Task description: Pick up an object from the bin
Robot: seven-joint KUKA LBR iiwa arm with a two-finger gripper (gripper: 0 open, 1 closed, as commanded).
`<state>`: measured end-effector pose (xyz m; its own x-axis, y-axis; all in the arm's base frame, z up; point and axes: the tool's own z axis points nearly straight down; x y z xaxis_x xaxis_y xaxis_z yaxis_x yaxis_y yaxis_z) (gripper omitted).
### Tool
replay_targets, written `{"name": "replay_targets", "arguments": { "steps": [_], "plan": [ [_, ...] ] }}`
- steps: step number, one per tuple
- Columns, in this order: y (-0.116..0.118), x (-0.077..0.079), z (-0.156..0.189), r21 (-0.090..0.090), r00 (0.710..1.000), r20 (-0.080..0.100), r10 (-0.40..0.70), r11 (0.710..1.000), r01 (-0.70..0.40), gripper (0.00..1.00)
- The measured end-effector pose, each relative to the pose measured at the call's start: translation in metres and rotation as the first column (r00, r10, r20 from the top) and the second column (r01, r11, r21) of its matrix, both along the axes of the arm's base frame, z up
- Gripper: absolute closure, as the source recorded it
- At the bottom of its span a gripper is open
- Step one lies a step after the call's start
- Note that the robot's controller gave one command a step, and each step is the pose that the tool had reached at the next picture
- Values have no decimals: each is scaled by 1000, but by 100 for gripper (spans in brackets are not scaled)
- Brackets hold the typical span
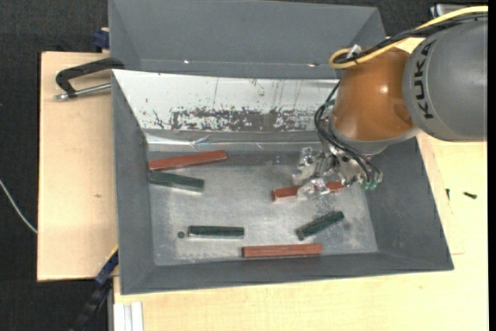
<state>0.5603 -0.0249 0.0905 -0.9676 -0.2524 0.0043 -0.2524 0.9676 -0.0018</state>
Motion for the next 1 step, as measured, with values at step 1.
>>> {"name": "replay_targets", "arguments": {
  "steps": [1],
  "plan": [
    [5, 15, 120, 4, 1000, 10, 26, 1000, -26, 100]
  ]
}}
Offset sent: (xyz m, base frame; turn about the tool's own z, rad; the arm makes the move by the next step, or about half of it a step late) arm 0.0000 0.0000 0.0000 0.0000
